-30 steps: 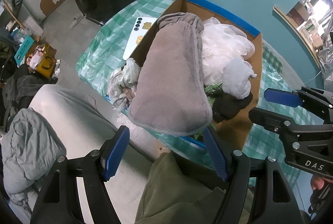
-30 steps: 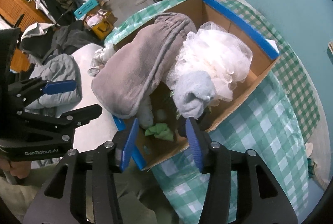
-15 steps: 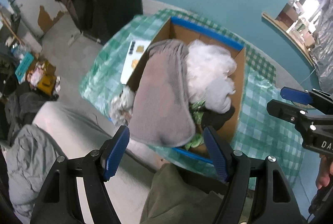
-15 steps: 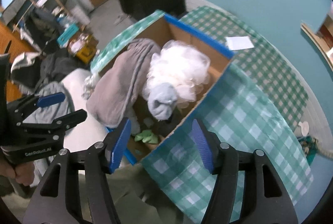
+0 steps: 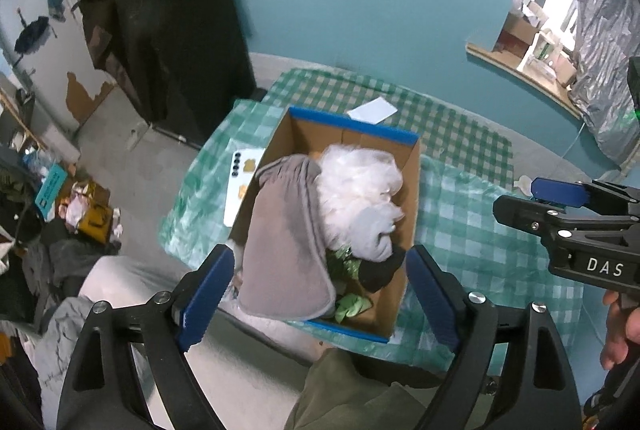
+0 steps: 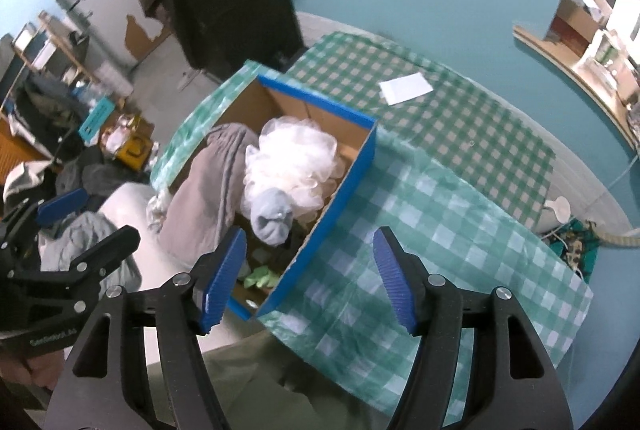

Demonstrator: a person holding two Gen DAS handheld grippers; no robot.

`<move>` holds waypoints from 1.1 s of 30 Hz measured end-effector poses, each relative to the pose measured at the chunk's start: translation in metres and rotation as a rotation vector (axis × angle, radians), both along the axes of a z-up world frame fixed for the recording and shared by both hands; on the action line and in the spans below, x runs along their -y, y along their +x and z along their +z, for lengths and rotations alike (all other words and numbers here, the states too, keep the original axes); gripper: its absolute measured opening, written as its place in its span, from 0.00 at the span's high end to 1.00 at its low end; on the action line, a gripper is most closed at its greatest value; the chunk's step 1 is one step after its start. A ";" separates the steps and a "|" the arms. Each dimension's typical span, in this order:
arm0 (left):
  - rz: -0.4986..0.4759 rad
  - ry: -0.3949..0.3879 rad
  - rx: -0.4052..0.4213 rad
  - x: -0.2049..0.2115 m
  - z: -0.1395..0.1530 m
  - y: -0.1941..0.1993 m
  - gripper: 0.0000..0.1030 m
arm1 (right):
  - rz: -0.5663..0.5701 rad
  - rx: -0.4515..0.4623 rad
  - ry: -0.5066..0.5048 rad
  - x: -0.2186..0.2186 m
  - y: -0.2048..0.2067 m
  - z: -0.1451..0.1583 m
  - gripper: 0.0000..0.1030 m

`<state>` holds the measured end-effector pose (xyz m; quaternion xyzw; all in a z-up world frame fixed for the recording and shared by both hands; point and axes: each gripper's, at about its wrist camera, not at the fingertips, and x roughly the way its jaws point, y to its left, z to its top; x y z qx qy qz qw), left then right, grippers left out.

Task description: Organize soft objects

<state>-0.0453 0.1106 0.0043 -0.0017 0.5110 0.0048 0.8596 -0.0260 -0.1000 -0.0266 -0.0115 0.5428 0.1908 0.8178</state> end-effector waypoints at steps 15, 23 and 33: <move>-0.010 -0.001 0.003 0.013 0.011 0.011 0.09 | -0.109 0.030 -0.028 0.026 -0.003 0.018 0.35; -0.032 0.000 -0.003 0.025 0.009 0.014 0.07 | -0.128 0.029 -0.029 0.035 -0.001 0.019 0.35; -0.029 -0.002 -0.012 0.031 0.007 0.019 0.04 | -0.131 0.031 -0.033 0.041 0.001 0.019 0.35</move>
